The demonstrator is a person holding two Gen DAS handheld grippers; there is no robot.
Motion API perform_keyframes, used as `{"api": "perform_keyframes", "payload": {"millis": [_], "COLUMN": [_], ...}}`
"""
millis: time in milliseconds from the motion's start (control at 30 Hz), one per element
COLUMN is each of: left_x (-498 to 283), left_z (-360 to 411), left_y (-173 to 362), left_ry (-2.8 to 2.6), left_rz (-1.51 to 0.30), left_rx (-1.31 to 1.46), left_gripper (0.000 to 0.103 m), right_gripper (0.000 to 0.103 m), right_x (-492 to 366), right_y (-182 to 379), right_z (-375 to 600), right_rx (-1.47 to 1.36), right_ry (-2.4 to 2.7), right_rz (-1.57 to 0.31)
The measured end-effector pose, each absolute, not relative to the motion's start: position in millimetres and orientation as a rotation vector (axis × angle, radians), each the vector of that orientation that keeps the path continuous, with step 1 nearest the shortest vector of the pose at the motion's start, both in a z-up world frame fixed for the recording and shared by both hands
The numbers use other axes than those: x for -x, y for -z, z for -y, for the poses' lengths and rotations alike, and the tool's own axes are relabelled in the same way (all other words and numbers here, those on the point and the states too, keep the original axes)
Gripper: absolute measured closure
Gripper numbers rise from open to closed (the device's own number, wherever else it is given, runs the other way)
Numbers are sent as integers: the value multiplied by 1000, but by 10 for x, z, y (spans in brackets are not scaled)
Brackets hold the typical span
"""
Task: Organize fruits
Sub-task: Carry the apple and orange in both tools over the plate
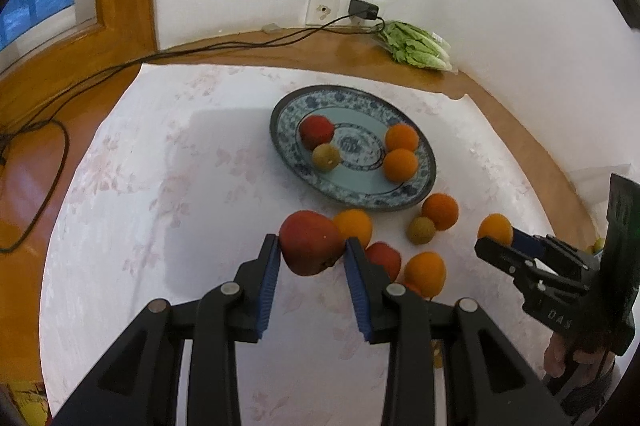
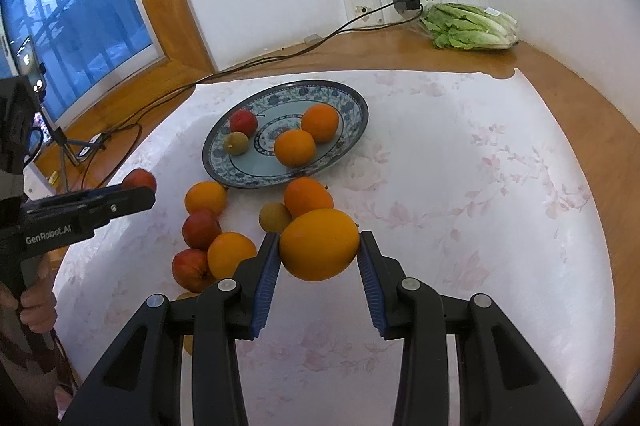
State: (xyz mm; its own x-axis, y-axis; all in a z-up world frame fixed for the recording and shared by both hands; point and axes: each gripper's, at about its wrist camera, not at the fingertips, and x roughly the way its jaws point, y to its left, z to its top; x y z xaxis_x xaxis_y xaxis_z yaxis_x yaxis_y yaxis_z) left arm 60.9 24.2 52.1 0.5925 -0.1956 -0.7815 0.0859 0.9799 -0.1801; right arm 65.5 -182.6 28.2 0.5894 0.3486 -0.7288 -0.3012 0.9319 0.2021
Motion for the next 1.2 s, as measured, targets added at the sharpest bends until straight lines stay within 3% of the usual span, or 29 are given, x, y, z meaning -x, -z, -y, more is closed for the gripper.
{"api": "perform_keyframes", "payload": {"millis": [1200], "left_x": [-1322], "left_z": [114], "left_y": [-339], "left_ry": [213], "left_rz": [-986], "left_rx": [91], "left_gripper": [69], "right_gripper": [63], "right_x": [-1288], "right_y": [-429], "right_z": [1701], "right_rx": [-5], "right_ry": [-399], "right_rz": [-835]}}
